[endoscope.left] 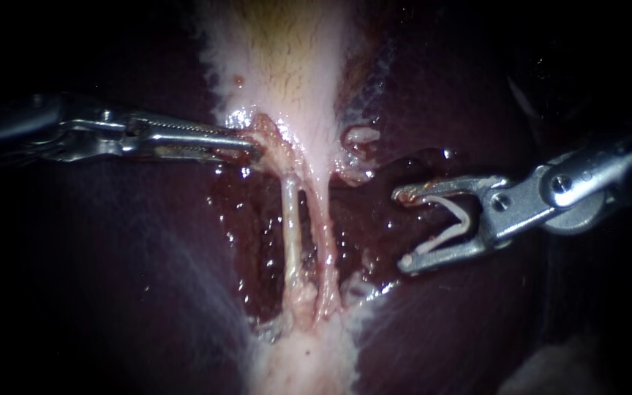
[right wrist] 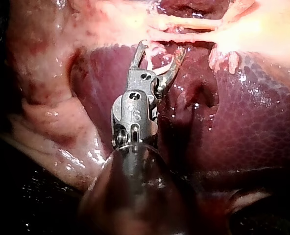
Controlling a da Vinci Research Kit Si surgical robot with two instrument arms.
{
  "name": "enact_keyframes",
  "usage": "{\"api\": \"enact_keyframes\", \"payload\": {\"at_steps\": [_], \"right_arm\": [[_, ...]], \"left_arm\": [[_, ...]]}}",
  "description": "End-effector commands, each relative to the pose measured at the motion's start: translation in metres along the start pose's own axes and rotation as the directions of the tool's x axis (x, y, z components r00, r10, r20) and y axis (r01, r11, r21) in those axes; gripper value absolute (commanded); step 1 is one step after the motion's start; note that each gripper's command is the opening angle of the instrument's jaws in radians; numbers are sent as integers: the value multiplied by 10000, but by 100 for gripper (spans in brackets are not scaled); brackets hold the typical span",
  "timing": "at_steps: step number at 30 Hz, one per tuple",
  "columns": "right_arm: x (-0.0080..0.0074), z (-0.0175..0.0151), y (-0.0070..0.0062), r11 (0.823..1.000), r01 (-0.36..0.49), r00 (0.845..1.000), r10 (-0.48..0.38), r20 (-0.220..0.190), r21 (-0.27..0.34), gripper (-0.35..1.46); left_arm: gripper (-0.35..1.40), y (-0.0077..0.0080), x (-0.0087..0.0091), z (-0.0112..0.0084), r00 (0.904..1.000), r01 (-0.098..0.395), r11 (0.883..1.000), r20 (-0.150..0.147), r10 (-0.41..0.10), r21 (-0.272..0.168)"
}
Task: Clipping first clip left tube
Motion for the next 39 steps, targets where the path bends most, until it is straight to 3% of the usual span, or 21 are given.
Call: {"api": "enact_keyframes", "payload": {"at_steps": [1,5,9,17,22,31,39], "right_arm": [[0,0,0,10000,-1,10000,1,0,-1,50],[0,0,0,10000,-1,10000,1,0,-1,50],[0,0,0,10000,0,10000,0,0,1,50],[0,0,0,10000,0,10000,0,0,0,50],[1,0,0,10000,1,10000,-1,-1,2,50],[7,13,-3,10000,1,10000,-1,12,-42,50],[16,62,-13,9992,-328,9994,330,65,-220,50]], "left_arm": [[-35,0,0,0,10000,6,10000,-1,-6,-3],[-35,5,5,-8,9999,29,9999,147,-31,142],[-35,16,21,-26,9995,111,9990,291,-123,426],[-35,40,51,-62,9996,-179,9975,245,163,687],[-35,43,57,-76,9995,-242,9961,228,223,845],[-35,42,58,-81,9996,-209,9959,224,190,877],[-35,45,58,-79,9996,-203,9957,220,184,905]]}}
